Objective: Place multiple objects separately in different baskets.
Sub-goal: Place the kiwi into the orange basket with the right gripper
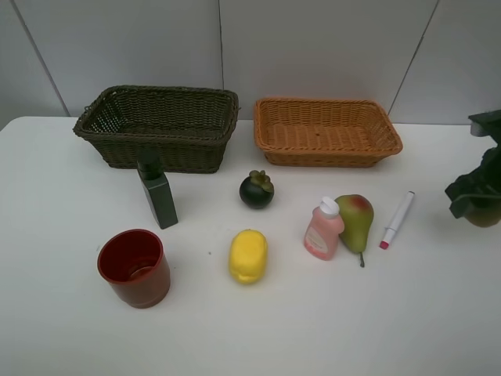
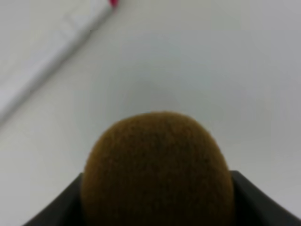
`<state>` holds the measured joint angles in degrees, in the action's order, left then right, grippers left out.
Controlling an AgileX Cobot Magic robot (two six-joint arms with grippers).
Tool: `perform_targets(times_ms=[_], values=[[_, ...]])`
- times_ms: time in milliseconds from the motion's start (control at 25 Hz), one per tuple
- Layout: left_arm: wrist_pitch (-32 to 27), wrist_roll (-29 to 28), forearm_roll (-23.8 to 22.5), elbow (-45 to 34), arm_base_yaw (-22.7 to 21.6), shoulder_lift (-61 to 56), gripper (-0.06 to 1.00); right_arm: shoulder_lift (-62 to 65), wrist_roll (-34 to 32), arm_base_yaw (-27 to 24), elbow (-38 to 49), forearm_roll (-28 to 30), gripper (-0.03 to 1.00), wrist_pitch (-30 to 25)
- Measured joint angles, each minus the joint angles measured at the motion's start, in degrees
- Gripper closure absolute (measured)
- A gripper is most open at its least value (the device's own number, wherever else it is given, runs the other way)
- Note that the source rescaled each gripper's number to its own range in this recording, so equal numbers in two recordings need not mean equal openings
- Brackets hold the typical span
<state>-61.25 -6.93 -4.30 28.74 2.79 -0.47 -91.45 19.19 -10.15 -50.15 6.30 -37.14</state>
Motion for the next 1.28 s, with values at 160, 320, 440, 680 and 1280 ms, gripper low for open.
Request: perform_targets(times_ms=[160,320,440,680,1280], values=[[0.0,0.0,0.0,0.0,0.0,0.0,0.01,6.2,0.0,1.0,-2.6,-1.9,0.45,-0.2],[0.0,0.0,0.0,0.0,0.0,0.0,0.01,9.1,-1.1,4.7,-7.1,-2.1,0.45,-0.2],[0.0,0.0,0.0,0.0,0.0,0.0,0.01,9.1,-4.4,8.3,-10.7,-2.1,0.45,0.9],[0.0,0.0,0.0,0.0,0.0,0.0,0.01,5.9,-14.1,13.2,-16.3,-2.5,0.45,7.6],[0.0,0.0,0.0,0.0,0.0,0.0,0.01,-19.8,-19.2,20.8,-29.9,-4.6,0.45,14.5]])
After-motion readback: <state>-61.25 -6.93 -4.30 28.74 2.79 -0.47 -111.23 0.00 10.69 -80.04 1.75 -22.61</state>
